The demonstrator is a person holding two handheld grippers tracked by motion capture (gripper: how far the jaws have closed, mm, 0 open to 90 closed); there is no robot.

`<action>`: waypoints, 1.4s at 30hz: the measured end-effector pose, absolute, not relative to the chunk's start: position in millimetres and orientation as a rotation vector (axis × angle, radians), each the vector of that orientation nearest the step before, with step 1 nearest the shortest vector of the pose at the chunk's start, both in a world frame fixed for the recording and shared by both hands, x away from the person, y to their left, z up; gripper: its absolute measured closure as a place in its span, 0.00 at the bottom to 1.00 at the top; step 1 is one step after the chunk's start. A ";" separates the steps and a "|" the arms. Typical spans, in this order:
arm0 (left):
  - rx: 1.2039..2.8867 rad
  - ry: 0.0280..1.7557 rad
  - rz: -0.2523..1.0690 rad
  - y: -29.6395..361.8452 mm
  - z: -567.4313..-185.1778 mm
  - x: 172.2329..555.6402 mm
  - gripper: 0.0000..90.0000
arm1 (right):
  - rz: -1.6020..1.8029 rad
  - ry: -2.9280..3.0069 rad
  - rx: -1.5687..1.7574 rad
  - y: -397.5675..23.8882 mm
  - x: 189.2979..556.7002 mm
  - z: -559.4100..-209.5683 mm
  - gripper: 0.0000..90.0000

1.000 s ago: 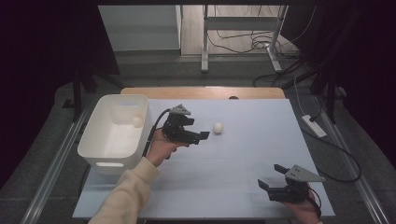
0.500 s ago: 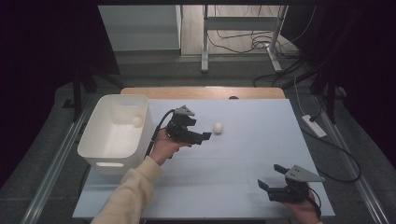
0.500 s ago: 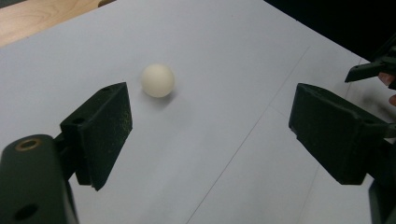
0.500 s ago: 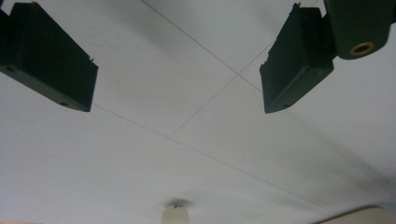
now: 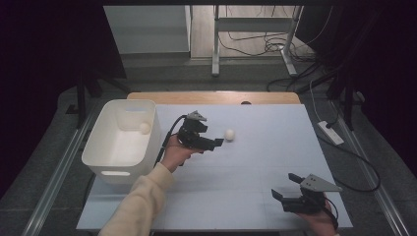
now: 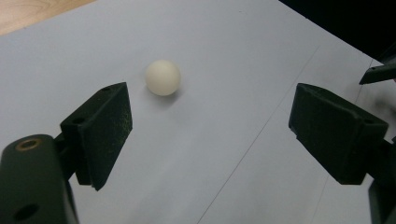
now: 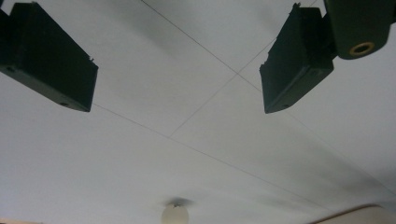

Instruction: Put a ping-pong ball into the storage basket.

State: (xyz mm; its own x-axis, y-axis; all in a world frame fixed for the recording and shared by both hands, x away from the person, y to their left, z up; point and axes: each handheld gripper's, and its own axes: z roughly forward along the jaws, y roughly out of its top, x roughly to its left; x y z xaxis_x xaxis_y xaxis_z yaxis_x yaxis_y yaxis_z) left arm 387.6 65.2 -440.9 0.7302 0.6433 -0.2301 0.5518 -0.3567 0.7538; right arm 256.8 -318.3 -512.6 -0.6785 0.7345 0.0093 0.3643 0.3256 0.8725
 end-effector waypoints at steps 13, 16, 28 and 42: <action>2.063 0.917 0.123 54.7 -451.9 395.9 0.16 | 1.306 2.207 0.975 -318.4 257.3 -512.5 0.12; 2.064 0.916 0.123 52.9 -453.6 397.2 0.16 | 1.303 2.208 0.976 -318.1 257.3 -512.4 0.12; 2.081 0.916 0.114 45.5 -464.1 403.8 0.16 | 1.305 2.211 0.976 -317.4 257.8 -513.1 0.12; 2.078 0.922 0.110 40.6 -473.7 413.4 0.16 | 1.310 2.216 0.984 -318.1 261.1 -515.3 0.13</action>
